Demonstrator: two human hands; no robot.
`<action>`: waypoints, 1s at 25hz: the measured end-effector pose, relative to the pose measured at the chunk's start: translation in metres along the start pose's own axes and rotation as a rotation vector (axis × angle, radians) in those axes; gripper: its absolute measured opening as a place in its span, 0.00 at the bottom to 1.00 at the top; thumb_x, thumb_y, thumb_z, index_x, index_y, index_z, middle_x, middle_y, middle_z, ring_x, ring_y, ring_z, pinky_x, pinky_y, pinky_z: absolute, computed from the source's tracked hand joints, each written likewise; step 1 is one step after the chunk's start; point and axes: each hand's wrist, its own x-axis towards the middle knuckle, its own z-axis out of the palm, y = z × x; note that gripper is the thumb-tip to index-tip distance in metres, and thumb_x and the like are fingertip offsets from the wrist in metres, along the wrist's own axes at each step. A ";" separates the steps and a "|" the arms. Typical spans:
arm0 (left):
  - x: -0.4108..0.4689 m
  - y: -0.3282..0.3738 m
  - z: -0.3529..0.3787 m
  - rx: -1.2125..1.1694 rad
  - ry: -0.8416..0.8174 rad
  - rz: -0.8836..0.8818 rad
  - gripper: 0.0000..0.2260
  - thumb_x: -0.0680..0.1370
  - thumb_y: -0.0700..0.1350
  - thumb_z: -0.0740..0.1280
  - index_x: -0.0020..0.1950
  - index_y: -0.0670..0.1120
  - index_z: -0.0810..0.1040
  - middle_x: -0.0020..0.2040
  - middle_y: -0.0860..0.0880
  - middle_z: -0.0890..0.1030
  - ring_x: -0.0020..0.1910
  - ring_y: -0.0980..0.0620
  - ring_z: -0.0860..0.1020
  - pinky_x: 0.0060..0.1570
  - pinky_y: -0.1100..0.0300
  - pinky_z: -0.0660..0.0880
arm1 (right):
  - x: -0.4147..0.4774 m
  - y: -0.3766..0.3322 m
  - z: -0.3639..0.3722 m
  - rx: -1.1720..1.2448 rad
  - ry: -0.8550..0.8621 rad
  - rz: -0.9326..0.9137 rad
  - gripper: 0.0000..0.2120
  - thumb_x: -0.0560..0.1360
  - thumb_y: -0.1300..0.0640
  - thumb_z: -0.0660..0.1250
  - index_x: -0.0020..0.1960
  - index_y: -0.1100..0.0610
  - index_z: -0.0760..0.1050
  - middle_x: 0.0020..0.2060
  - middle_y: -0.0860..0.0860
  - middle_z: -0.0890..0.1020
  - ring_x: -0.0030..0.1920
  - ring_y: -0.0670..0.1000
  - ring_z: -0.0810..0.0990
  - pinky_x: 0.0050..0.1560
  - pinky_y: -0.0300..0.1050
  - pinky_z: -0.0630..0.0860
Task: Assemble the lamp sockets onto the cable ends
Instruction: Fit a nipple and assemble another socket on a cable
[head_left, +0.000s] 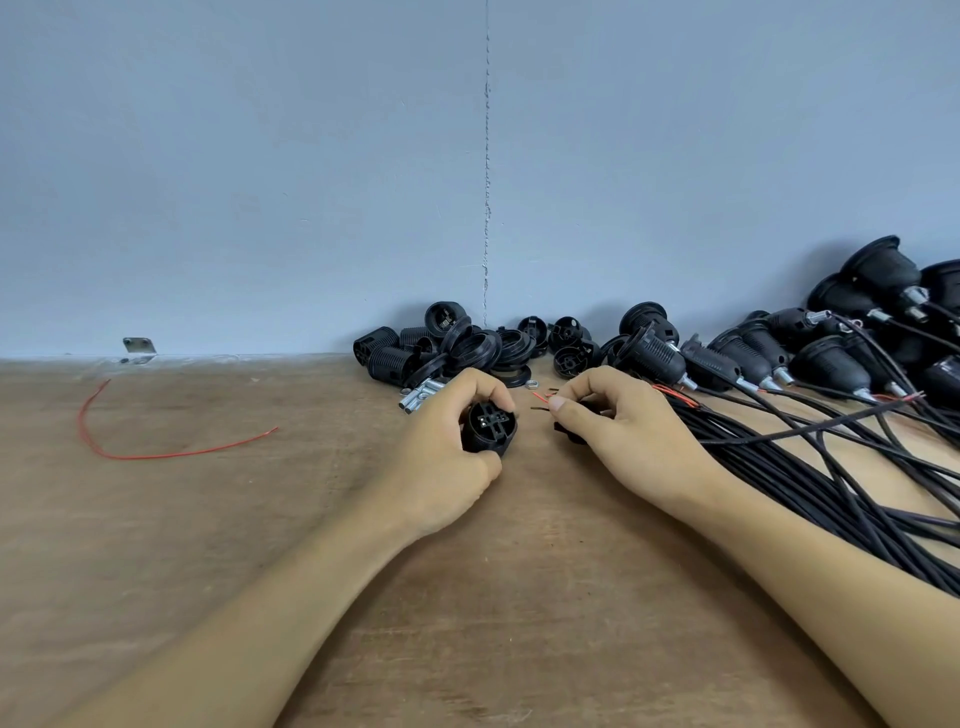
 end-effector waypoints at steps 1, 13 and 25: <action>0.000 0.000 0.000 0.020 -0.002 0.013 0.22 0.62 0.37 0.63 0.50 0.59 0.74 0.53 0.49 0.82 0.54 0.41 0.79 0.57 0.38 0.76 | 0.000 0.000 -0.001 0.006 -0.006 -0.005 0.06 0.78 0.51 0.69 0.46 0.53 0.79 0.42 0.46 0.82 0.44 0.47 0.79 0.49 0.42 0.74; -0.005 -0.004 0.004 0.117 0.074 0.136 0.25 0.68 0.33 0.67 0.53 0.60 0.68 0.50 0.56 0.80 0.50 0.55 0.79 0.50 0.57 0.75 | 0.000 -0.003 0.000 0.092 -0.002 -0.104 0.05 0.77 0.50 0.71 0.45 0.50 0.78 0.36 0.46 0.81 0.38 0.44 0.79 0.47 0.44 0.77; -0.005 -0.003 0.001 0.204 0.072 0.196 0.23 0.67 0.32 0.67 0.52 0.58 0.72 0.49 0.60 0.78 0.53 0.60 0.76 0.50 0.71 0.70 | -0.004 -0.006 0.003 0.012 -0.106 -0.114 0.06 0.78 0.54 0.69 0.42 0.50 0.80 0.32 0.46 0.77 0.32 0.41 0.70 0.36 0.36 0.67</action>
